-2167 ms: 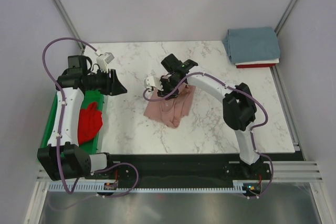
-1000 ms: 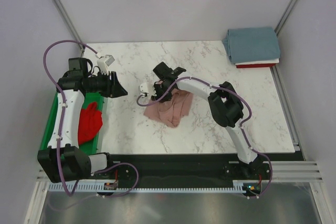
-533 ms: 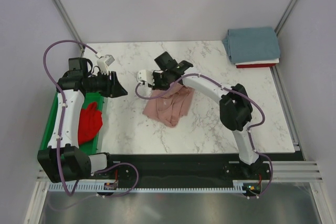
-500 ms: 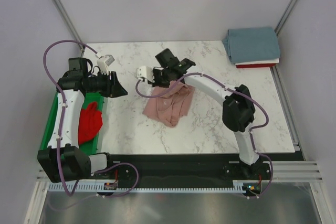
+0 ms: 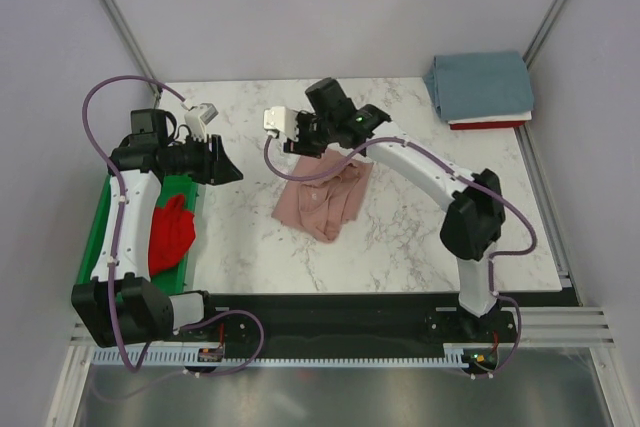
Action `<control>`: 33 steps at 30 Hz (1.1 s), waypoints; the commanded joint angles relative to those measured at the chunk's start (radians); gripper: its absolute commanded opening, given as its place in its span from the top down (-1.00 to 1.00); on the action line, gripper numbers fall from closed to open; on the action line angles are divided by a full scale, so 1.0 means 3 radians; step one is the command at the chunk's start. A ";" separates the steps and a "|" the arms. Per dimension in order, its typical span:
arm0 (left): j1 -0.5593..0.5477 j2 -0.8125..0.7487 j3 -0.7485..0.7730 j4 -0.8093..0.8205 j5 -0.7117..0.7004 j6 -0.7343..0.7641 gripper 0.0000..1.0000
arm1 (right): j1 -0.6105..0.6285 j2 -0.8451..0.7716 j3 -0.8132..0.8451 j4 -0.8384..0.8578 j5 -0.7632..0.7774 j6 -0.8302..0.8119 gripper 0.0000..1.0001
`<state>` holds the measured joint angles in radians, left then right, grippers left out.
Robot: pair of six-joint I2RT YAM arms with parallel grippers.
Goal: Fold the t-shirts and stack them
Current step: Flatten the tshirt out
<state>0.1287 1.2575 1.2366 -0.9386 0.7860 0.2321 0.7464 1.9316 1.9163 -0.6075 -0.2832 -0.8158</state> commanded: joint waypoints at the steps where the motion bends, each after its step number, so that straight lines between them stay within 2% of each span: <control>1: 0.0016 -0.0086 -0.0016 0.0092 -0.0033 -0.0083 0.01 | -0.0008 0.0372 -0.0109 -0.0194 0.0146 -0.0006 -0.08; 8: 0.0021 -0.0101 -0.0087 0.0081 -0.0115 -0.0037 0.00 | -0.0008 0.0821 -0.0001 -0.0220 0.0243 -0.0062 -0.11; 18: 0.0021 -0.0050 -0.0139 0.0086 -0.0135 -0.0022 0.00 | -0.0018 0.1073 0.0004 -0.0317 0.0423 -0.0170 -0.11; 25: 0.0021 0.0011 -0.0077 0.0086 -0.0135 -0.0037 0.00 | -0.0085 0.1134 0.0085 -0.0414 0.0377 -0.0062 0.23; 28: 0.0021 0.0001 -0.0077 0.0086 -0.0125 -0.0043 0.00 | -0.0110 0.1109 0.0147 -0.0491 0.0336 -0.0037 0.64; 33: 0.0021 -0.0040 -0.0103 0.0117 -0.0104 -0.0068 0.00 | -0.0115 0.0813 0.0244 -0.0486 0.0382 -0.0047 0.78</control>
<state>0.1291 1.2575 1.1946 -0.9321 0.7387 0.2321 0.7158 2.2696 1.9285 -0.7479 -0.1761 -0.8341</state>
